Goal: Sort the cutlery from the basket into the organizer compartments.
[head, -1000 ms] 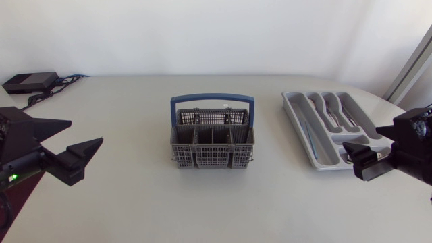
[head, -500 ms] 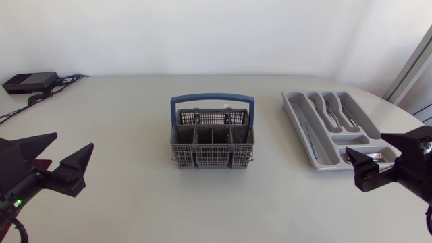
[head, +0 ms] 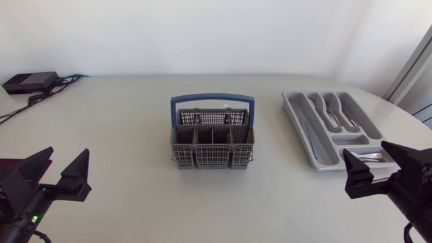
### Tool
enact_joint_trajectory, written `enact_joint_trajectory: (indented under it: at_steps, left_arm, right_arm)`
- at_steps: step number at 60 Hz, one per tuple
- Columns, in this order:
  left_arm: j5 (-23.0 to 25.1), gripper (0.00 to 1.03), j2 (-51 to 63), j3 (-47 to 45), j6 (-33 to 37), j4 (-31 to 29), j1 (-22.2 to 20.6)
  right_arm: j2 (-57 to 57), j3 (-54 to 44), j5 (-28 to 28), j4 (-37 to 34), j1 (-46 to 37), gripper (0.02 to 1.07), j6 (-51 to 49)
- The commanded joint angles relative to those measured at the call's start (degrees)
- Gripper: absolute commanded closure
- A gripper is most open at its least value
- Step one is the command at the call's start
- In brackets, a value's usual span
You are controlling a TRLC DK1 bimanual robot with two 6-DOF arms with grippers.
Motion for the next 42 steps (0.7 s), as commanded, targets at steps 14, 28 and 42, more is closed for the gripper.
enact_joint_trajectory:
  at_steps: [14,28,42]
  left_arm:
    - [-0.73,0.04,-1.26,-1.96,-2.42,1.37,-0.49]
    - [-0.73,0.04,-1.26,-1.96,-2.42,1.37,-0.49]
    - [-0.73,0.04,-1.26,-1.96,-2.42,1.37,-0.49]
  right_arm:
    - [-8.77,-7.40,4.69,4.95,4.32,0.06,10.45]
    - [-12.82,-10.35,6.81,7.05,6.24,0.06,14.39]
    - [-12.82,-10.35,6.81,7.05,6.24,0.06,14.39]
